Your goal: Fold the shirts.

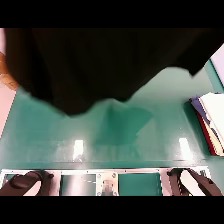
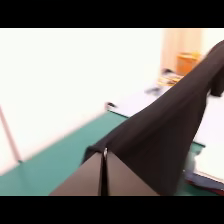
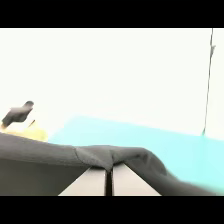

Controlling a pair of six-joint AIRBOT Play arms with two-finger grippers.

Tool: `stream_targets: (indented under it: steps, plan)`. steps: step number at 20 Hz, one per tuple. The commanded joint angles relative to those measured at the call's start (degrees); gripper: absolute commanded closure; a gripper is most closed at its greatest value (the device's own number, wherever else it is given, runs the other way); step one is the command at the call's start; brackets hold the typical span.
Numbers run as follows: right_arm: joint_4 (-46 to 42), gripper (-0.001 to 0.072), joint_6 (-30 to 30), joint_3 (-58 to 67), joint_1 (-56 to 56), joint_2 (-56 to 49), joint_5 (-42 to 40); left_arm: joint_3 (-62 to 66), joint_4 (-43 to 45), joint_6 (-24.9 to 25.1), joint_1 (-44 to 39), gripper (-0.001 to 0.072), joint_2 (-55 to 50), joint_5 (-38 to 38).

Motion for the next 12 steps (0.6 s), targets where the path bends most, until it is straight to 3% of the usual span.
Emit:
stream_targets:
  steps: [1,6,12]
  plan:
    - [-1.9,0.0698,0.7,5.8,-1.9,0.5,-2.6,6.0,13.0,-7.3,0.1,0.0683,1.4,-1.2]
    - [1.9,0.0697,-0.2,-1.0,-1.8,-4.6,-3.7,4.4,15.0,-7.3,0.1,0.0682,-4.6,-7.2]
    - [1.3,0.0697,-5.9,-19.7,7.6,-16.0,-8.2,-8.9,14.1,-6.7,0.1,0.0682,-21.1,-7.8]
